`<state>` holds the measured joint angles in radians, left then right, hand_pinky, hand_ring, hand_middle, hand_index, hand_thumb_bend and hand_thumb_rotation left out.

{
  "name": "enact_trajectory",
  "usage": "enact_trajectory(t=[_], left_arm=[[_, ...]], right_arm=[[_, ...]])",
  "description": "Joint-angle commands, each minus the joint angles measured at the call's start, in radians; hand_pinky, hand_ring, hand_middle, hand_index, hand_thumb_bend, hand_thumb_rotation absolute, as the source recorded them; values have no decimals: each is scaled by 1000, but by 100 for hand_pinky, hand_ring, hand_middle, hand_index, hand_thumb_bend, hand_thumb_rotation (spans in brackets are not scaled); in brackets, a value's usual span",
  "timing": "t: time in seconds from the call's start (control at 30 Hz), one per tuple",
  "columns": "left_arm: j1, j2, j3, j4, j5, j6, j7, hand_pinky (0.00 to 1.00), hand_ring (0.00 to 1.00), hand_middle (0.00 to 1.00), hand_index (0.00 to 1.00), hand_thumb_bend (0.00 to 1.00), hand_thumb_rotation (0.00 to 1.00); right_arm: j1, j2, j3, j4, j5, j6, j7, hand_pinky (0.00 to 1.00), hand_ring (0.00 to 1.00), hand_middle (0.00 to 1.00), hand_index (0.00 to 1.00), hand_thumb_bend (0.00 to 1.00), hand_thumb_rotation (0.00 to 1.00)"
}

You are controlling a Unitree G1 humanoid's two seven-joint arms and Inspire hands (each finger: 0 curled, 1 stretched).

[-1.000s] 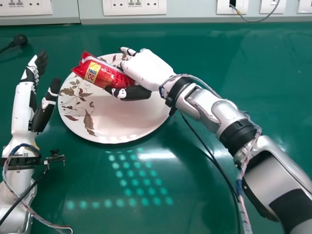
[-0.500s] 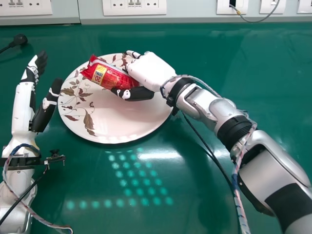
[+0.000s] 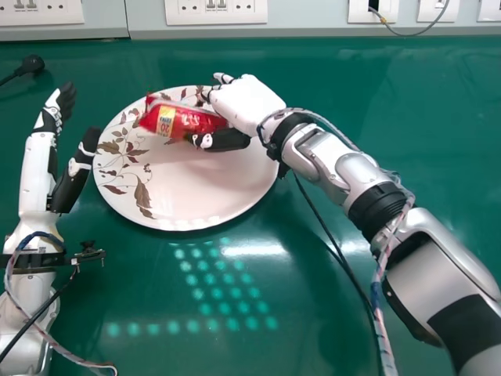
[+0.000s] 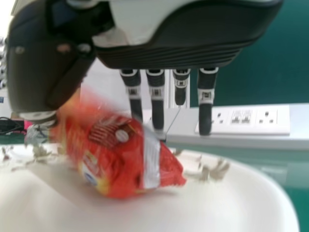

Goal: Pick up biscuit and place it in the plate

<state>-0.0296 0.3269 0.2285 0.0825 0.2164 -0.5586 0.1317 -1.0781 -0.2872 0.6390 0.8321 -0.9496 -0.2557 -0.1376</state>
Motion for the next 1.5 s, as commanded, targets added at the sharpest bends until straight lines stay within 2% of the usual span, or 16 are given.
enact_trajectory(t=[0.0,0.13,0.33,0.43,0.53,0.6,0.7,0.77,0.9,0.97,1.13,1.27,1.37,1.47], left_arm=[[-3,7,6,11,0,-13,5,100,100,100,100,98,78],[-4,5,5,11,-4,-11,3,100,100,100,100,99,77],[-9,3,1,18,-17,-18,-5,100,100,100,100,99,77],[-11,-1,-3,19,-19,-17,-7,100,100,100,100,100,77],[-11,-5,-7,21,-21,-16,-9,100,100,100,100,100,77],[-17,-9,-11,35,-30,-24,-13,100,100,100,100,99,76],[-34,-7,-15,74,-43,-42,-18,100,100,100,100,100,75],[-41,-3,-17,93,-42,-43,-19,100,100,100,100,100,75],[-44,-3,-16,126,-64,-45,-33,100,100,100,100,100,75],[-47,-6,-15,151,-78,-60,-39,100,100,100,100,100,75],[-54,-4,-4,208,-127,-104,-57,100,100,100,100,100,75],[-54,16,9,233,-156,-142,-77,100,100,100,100,100,76],[-47,33,20,247,-218,-161,-123,100,100,100,100,100,77],[-32,37,33,234,-325,-148,-197,100,100,98,100,100,75]], right_arm=[[26,-21,-5,-40,-3,21,5,76,95,99,99,100,71],[38,-35,-11,-75,-5,51,8,81,96,100,100,100,76],[49,-52,-35,-106,16,67,24,79,98,100,100,100,79],[75,-58,-92,-162,74,80,47,82,98,100,100,100,78],[127,-64,-182,-259,176,102,97,76,95,100,100,100,75],[179,-71,-246,-359,249,142,156,67,88,99,100,100,71],[280,-81,-335,-529,334,206,208,55,77,91,96,91,60],[355,-80,-393,-632,390,244,233,53,75,89,94,83,53],[498,-64,-491,-790,485,288,235,62,80,88,91,76,53],[563,-48,-532,-856,525,305,228,63,80,88,89,74,52],[683,-30,-580,-974,543,338,205,70,83,88,88,66,50],[750,16,-606,-1029,573,368,178,71,83,88,88,61,40],[790,52,-602,-1053,560,393,141,71,82,87,87,60,42],[822,101,-605,-1063,599,378,113,71,82,87,87,58,41]])
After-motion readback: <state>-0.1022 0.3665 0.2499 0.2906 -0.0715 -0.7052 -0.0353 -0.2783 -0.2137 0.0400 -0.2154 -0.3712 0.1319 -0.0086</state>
